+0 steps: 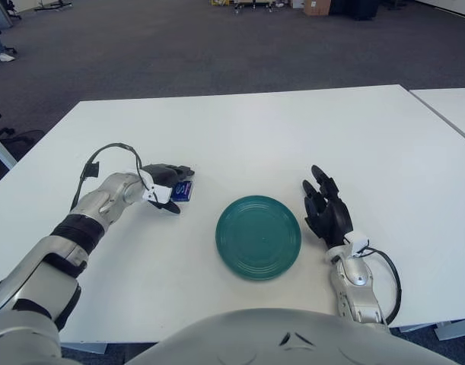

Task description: Put the gum into the plate.

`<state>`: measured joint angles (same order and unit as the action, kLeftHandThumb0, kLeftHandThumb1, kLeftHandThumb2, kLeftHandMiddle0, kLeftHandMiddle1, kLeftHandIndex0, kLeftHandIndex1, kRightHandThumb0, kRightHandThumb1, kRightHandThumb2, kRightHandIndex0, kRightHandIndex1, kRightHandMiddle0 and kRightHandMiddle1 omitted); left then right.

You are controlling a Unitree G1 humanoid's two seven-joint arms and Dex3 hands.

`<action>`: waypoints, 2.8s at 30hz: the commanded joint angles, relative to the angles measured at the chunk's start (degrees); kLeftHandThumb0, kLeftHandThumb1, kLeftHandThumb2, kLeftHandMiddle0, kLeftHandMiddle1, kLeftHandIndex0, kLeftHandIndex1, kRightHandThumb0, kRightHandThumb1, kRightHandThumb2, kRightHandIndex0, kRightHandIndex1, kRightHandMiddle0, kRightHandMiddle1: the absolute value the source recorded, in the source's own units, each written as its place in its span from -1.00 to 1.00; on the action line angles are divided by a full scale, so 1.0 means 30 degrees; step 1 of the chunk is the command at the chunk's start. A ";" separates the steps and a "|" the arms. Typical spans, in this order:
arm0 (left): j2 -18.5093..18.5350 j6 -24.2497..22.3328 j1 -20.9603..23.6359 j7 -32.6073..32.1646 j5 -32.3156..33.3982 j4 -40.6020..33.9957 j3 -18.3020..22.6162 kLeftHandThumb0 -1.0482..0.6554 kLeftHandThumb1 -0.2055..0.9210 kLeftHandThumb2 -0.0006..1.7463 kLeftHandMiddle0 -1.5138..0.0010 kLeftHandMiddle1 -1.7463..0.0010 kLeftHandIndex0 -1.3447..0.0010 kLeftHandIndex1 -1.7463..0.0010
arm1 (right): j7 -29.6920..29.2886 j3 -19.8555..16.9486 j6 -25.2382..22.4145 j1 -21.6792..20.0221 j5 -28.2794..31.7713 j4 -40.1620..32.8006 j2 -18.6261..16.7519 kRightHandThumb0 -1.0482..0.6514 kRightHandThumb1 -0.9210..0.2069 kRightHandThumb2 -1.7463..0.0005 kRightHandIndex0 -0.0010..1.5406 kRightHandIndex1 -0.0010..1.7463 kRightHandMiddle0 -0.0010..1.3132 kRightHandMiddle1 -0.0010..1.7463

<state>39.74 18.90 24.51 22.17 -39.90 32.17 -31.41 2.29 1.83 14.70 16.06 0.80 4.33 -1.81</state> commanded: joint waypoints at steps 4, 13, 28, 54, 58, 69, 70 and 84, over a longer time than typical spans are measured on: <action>-0.0502 0.0851 -0.0870 0.0072 -0.1140 0.1176 -0.1355 -0.74 0.88 -0.97 0.80 0.97 1.00 0.27 | -0.0102 -0.0241 -0.1579 0.0781 0.0003 0.1491 0.0216 -0.67 -1.00 0.44 -0.67 -1.00 -1.00 -0.69; -0.1498 0.1513 0.0292 -0.4135 -0.2101 0.6435 -0.1744 -0.31 0.60 -0.53 0.58 -0.29 0.52 -0.64 | -0.0180 -0.0433 -0.1996 0.0653 0.0067 0.1607 0.0288 -0.71 -1.00 0.46 -0.66 -0.99 -1.00 -0.71; -0.2992 0.1392 -0.0292 -0.9562 -0.0408 0.8174 -0.0478 0.23 -0.28 0.50 -0.08 -0.49 0.12 -1.00 | -0.0273 -0.0839 -0.1852 0.0108 0.0145 0.2255 0.0410 -0.74 -1.00 0.43 -0.67 -1.00 -1.00 -0.67; -0.2047 0.1198 -0.1176 -1.0376 0.0228 0.5888 0.0573 0.23 -0.37 0.60 -0.09 -0.57 0.09 -1.00 | -0.0950 -0.1159 -0.1104 -0.0519 -0.0120 0.3525 0.0330 -0.69 -1.00 0.23 -0.35 -0.93 -1.00 -0.37; -0.1571 0.0959 -0.1285 -1.0516 0.0194 0.4612 0.0933 0.23 -0.42 0.61 -0.16 -0.53 0.09 -1.00 | -0.1038 -0.1122 -0.1166 -0.0532 -0.0010 0.3524 0.0239 -0.67 -1.00 0.22 -0.34 -0.94 -1.00 -0.34; -0.0291 0.0802 -0.2366 -1.0224 0.1189 -0.0659 0.3528 0.23 -0.52 0.77 -0.10 -0.80 0.10 -1.00 | -0.1339 -0.1035 -0.1230 -0.0473 -0.0038 0.3554 -0.0021 -0.66 -1.00 0.22 -0.33 -0.95 -1.00 -0.31; -0.0238 0.0619 -0.2456 -0.9981 0.1231 -0.1346 0.3751 0.23 -0.52 0.78 -0.09 -0.82 0.09 -1.00 | -0.1358 -0.1015 -0.1243 -0.0463 -0.0055 0.3542 -0.0027 -0.66 -1.00 0.22 -0.34 -0.95 -1.00 -0.31; -0.0976 -0.2530 -0.4864 -0.6628 0.1823 -0.9776 0.5666 0.23 -0.57 0.82 -0.11 -0.85 0.07 -1.00 | -0.2081 -0.0639 -0.1149 -0.0324 -0.0818 0.3585 -0.0197 -0.66 -1.00 0.16 -0.38 -0.98 -1.00 -0.34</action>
<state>37.85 13.62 12.49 -0.67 -34.47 7.70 -14.61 -3.43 -0.30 15.28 11.18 -1.25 9.21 -1.63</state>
